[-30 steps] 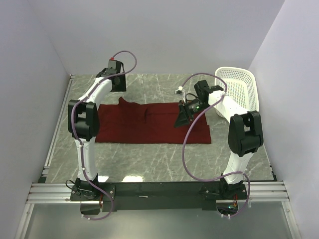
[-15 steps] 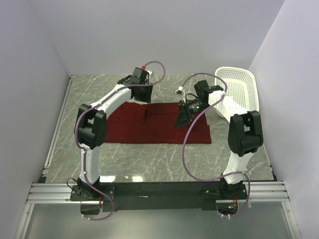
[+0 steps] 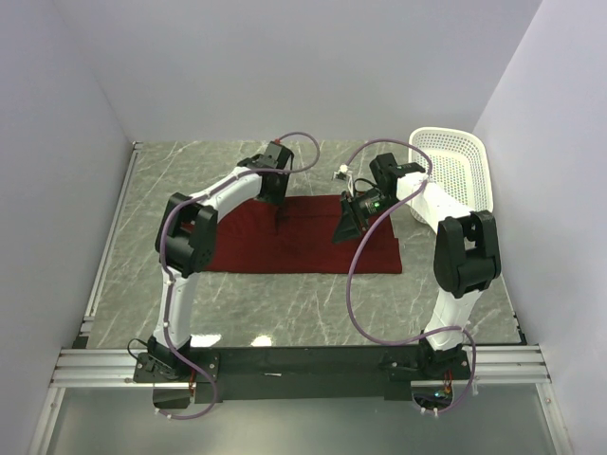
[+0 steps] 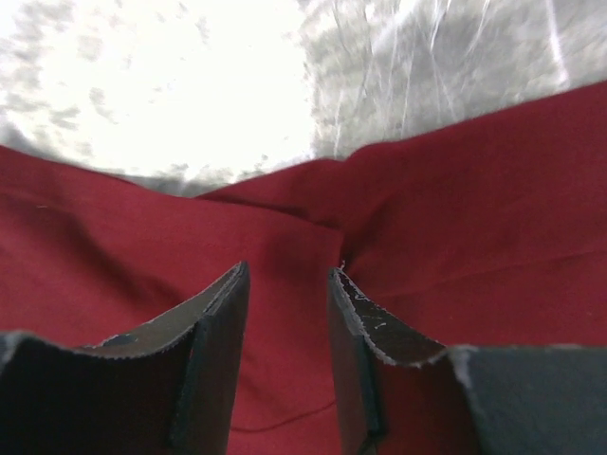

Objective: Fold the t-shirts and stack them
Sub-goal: Fold the tshirt

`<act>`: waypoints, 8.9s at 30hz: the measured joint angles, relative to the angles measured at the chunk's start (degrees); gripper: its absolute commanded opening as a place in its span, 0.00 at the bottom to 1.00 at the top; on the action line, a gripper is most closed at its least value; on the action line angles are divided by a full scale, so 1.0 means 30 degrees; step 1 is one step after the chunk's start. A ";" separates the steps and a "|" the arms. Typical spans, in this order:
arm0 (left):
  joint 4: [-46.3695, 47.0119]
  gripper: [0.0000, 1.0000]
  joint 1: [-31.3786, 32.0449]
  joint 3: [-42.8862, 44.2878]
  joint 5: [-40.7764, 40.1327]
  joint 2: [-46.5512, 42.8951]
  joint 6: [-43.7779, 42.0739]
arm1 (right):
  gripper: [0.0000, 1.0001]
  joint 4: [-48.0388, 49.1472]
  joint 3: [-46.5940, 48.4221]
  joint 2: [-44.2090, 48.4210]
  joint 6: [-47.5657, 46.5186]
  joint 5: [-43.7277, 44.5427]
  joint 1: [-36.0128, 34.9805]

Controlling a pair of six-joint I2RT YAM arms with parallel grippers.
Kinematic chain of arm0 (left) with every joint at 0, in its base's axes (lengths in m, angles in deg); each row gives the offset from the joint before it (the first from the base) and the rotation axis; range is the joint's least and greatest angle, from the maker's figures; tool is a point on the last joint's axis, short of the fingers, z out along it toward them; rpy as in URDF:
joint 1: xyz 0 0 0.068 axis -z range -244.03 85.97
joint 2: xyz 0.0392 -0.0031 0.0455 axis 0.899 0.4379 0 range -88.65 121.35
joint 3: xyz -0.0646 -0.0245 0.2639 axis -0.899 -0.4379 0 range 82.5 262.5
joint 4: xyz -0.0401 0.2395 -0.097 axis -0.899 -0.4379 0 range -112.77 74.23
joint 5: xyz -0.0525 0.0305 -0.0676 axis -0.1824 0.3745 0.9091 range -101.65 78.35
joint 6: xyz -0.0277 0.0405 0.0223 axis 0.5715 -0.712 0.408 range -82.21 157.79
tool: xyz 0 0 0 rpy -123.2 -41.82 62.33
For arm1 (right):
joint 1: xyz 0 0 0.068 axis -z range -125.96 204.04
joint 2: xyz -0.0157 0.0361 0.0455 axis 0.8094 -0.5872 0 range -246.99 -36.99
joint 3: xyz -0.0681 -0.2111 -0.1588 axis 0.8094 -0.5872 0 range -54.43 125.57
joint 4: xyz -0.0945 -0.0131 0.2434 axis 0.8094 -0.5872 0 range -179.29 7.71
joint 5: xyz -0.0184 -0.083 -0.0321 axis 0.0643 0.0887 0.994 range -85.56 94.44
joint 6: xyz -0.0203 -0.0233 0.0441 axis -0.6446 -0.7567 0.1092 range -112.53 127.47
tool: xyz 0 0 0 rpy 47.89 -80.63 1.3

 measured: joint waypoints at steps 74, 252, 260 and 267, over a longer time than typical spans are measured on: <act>0.3657 0.50 -0.0226 -0.5275 0.3220 -0.5093 0.4641 | 0.52 0.0080 -0.0022 -0.0044 -0.0430 0.0962 0.0605; 0.6033 0.80 -1.3486 -2.3263 1.2539 -2.5143 1.0455 | 0.00 1.2925 0.5268 -0.9610 2.3919 0.8459 -0.1457; 0.7701 0.80 -1.2699 -2.3219 1.3908 -2.2345 1.0411 | 0.41 1.2305 0.2725 -0.7337 2.1872 0.9384 0.0874; 0.8947 0.72 -1.0003 -1.7515 1.3333 -1.4156 0.9734 | 0.43 1.1234 0.3810 -0.7337 1.9824 1.0156 0.1457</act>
